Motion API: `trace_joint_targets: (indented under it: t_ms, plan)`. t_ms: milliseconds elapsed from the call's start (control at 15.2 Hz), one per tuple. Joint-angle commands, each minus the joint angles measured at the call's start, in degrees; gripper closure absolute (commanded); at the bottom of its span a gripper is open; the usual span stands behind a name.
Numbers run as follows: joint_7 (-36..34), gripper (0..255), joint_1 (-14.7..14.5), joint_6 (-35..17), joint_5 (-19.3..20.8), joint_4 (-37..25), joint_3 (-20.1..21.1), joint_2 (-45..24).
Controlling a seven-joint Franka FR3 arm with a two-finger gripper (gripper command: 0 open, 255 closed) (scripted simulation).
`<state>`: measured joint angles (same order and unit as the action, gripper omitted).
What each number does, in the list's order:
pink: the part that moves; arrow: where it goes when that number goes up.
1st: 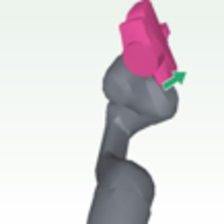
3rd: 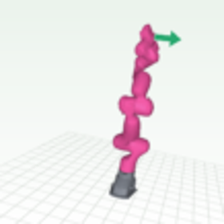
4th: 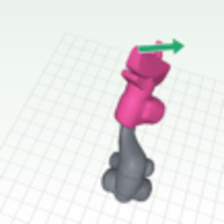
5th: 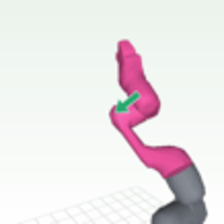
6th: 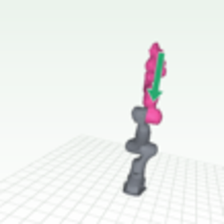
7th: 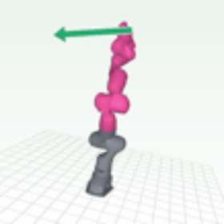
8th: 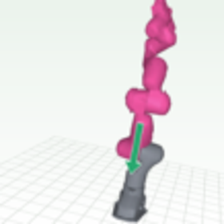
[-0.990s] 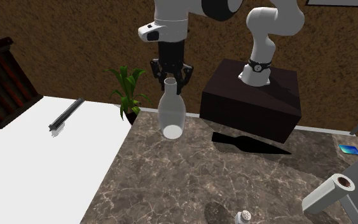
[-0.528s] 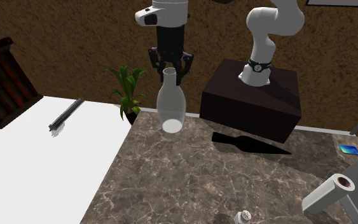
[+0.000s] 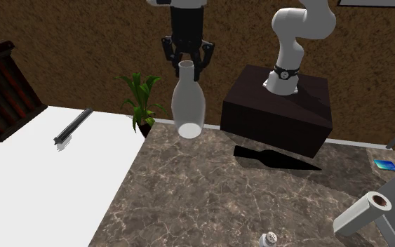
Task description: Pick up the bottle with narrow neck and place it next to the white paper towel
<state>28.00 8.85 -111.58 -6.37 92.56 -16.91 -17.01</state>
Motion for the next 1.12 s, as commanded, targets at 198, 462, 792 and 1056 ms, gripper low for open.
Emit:
trace_joint_targets:
  t_ms: [198,462,792,1056]
  plan:
    - [-0.31,255,-0.02,3.5,0.33,-2.76,-0.11,0.8]
    - [-1.71,255,-0.89,5.02,0.76,-3.6,0.23,1.57]
    - [-8.29,255,-5.28,3.98,2.26,-0.43,2.33,4.03]
    - [-13.53,255,-8.57,3.6,3.15,0.72,4.15,4.98]
